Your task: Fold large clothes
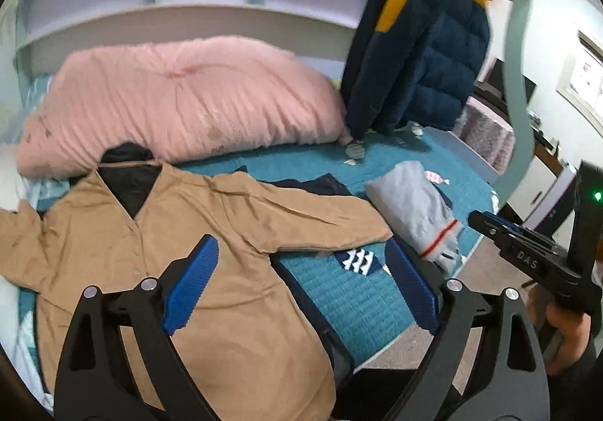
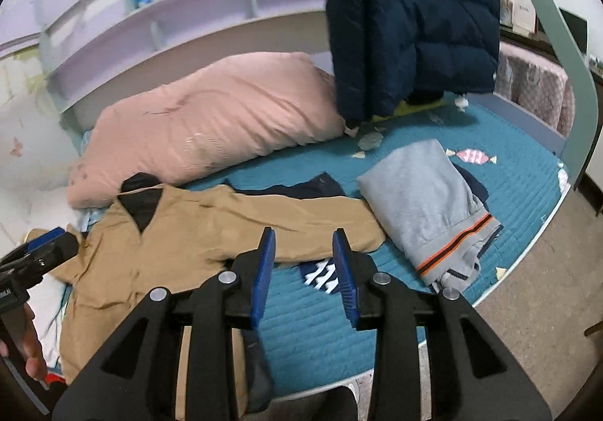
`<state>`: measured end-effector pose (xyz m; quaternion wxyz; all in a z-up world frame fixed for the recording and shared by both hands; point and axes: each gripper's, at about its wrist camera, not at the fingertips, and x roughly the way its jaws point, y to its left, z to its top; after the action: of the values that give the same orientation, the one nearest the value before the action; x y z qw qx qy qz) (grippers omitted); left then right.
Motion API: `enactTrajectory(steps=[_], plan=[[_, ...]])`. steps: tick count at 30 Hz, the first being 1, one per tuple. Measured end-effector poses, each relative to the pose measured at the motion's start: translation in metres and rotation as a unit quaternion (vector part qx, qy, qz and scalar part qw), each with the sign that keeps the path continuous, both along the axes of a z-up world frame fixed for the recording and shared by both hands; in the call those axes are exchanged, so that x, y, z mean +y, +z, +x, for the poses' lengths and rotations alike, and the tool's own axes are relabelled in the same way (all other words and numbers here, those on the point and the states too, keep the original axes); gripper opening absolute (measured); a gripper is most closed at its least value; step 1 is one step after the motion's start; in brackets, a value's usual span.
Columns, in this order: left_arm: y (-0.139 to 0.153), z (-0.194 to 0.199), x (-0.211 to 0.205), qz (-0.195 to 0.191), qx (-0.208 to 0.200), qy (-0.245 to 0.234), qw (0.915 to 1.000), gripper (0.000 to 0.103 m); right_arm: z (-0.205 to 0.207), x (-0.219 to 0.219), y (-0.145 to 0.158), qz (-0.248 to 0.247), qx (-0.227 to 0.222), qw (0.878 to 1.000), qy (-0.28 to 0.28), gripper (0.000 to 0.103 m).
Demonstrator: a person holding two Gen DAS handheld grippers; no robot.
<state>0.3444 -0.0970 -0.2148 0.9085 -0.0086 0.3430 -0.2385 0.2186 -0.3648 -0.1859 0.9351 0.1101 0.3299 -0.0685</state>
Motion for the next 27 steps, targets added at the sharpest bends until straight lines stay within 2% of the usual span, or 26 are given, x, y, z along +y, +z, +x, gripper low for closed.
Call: enactTrajectory(steps=[2,9,15,19,23,25,27], plan=[[0.008,-0.020,0.004,0.009,-0.013,0.005,0.9999,0.090,-0.018,0.017,0.012,0.000,-0.010,1.000,0.011,0.032],[0.029,-0.079,0.031,-0.004,-0.024,0.023,0.9995,0.091,-0.066,0.060,0.038,-0.010,-0.029,0.999,0.026,0.035],[0.042,-0.127,0.048,0.005,-0.040,0.041,0.9983,0.092,-0.105,0.088,0.050,-0.018,-0.040,0.999,0.032,0.044],[0.054,-0.160,0.063,0.008,-0.062,0.071,0.9955,0.092,-0.133,0.108,0.062,-0.038,-0.047,0.997,0.041,0.056],[0.065,-0.185,0.078,0.000,-0.047,0.090,0.9948,0.093,-0.157,0.122,0.073,-0.044,-0.058,0.996,0.050,0.068],[0.072,-0.197,0.081,0.013,-0.049,0.102,0.9935,0.093,-0.171,0.129,0.081,-0.050,-0.069,0.995,0.053,0.076],[0.081,-0.211,0.084,0.023,-0.063,0.112,0.9915,0.093,-0.183,0.134,0.088,-0.056,-0.076,0.994,0.059,0.077]])
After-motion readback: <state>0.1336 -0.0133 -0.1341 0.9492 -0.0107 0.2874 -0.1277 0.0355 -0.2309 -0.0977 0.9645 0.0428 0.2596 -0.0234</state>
